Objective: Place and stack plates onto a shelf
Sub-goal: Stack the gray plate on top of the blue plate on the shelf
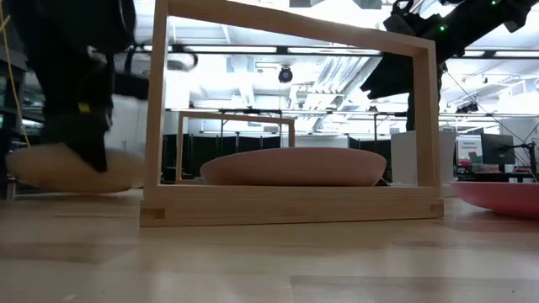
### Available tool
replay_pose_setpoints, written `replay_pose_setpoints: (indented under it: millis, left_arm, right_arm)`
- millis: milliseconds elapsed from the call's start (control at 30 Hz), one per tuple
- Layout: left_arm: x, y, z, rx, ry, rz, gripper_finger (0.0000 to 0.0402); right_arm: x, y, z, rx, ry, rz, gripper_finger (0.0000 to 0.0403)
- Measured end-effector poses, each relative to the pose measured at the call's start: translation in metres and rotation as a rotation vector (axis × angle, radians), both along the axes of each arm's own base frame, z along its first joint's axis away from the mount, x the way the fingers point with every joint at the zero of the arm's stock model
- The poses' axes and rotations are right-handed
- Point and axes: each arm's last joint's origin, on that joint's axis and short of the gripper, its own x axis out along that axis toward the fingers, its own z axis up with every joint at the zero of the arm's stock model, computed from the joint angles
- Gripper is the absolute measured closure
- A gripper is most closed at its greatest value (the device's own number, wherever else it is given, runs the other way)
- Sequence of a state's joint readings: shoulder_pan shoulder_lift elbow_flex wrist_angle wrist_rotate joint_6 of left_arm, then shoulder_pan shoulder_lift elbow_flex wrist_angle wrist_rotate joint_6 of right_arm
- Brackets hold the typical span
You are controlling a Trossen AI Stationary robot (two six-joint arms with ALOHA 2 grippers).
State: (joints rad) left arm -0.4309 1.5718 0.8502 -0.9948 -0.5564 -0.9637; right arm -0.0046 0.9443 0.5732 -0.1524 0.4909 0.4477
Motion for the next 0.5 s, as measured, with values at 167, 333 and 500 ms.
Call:
replay_pose_setpoints:
  millis: [167,333,500]
  left_arm:
    - [0.003,-0.018,0.031,0.071,-0.081,-0.179,0.0397]
    - [0.008,-0.031,0.045,0.247,-0.103,-0.421,0.0397]
    - [0.021,-0.029,0.044,0.352,-0.070,-0.585,0.0397]
  right_arm:
    - [0.000,0.000,0.000,0.000,0.000,0.002,0.0269]
    - [0.000,0.000,0.000,0.000,0.000,0.002,0.0269]
    - [0.000,0.000,0.000,0.000,0.001,0.002,0.0269]
